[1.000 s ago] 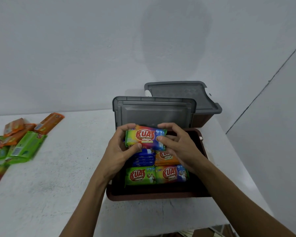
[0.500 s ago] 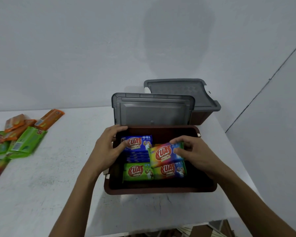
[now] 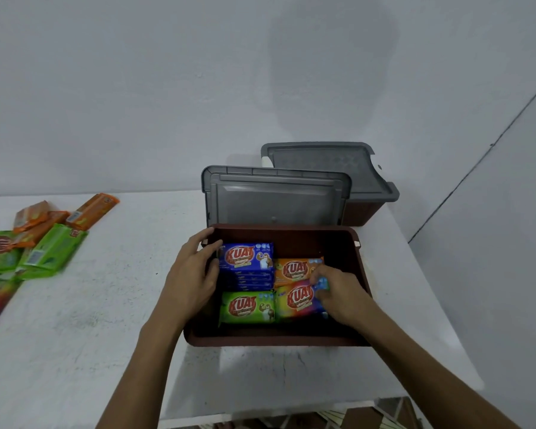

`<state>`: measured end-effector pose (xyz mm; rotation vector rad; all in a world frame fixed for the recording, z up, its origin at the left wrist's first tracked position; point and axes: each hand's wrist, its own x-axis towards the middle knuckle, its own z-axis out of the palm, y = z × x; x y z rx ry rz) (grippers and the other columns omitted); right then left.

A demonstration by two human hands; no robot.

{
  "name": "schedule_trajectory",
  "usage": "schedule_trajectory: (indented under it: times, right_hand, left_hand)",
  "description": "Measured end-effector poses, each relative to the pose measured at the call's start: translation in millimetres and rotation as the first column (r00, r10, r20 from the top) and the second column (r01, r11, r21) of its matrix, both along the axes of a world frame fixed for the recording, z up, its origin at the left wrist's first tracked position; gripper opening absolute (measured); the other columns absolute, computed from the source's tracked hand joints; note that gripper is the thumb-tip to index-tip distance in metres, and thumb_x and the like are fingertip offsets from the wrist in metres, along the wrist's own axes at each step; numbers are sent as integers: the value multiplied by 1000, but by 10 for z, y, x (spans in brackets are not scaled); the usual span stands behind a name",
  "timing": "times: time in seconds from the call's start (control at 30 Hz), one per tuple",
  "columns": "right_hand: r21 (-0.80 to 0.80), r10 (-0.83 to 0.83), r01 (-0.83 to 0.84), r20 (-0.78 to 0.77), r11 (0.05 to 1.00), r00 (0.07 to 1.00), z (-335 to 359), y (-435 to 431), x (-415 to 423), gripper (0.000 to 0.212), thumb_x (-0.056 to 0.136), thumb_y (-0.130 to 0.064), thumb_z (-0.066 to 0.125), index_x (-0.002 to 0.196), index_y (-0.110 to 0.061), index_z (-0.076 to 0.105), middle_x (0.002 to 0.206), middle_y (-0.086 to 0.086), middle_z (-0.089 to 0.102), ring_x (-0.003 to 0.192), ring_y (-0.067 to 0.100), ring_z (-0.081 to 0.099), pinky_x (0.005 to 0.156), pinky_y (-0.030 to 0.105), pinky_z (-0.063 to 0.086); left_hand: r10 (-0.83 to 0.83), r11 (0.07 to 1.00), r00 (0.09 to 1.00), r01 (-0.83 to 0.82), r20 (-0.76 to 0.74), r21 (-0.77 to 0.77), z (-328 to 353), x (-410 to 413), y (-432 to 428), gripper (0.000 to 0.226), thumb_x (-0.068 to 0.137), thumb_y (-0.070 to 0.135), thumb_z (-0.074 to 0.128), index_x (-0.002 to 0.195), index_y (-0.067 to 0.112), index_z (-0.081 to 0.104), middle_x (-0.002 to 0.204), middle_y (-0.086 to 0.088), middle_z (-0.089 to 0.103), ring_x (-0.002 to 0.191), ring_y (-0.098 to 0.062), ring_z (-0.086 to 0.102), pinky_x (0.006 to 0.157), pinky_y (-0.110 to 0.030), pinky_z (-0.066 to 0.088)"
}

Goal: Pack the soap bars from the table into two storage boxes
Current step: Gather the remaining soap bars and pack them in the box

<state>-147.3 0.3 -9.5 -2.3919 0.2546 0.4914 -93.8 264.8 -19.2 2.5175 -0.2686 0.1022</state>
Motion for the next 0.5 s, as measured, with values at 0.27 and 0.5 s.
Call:
schedule_trajectory:
  times: [0.27, 0.5]
  right_hand:
    - [-247, 95, -102, -38, 964, 995, -173, 80, 0, 47, 94, -24, 61, 137, -15, 44, 136, 9, 53, 118, 23, 58, 101, 37, 49]
    - [-193, 96, -109, -77, 975, 992, -166, 81, 34, 54, 91, -23, 66, 138, -13, 43, 140, 10, 51, 123, 26, 55, 103, 38, 46]
  left_hand:
    - [-6, 999, 999, 7, -46, 32, 8, -22, -21, 48, 94, 27, 57, 140, 17, 48, 157, 6, 24, 139, -15, 31, 103, -37, 43]
    - [-51, 996, 998, 54, -46, 78, 4, -49, 6, 49, 94, 30, 57, 141, 19, 46, 158, 5, 20, 141, -15, 26, 106, -33, 39]
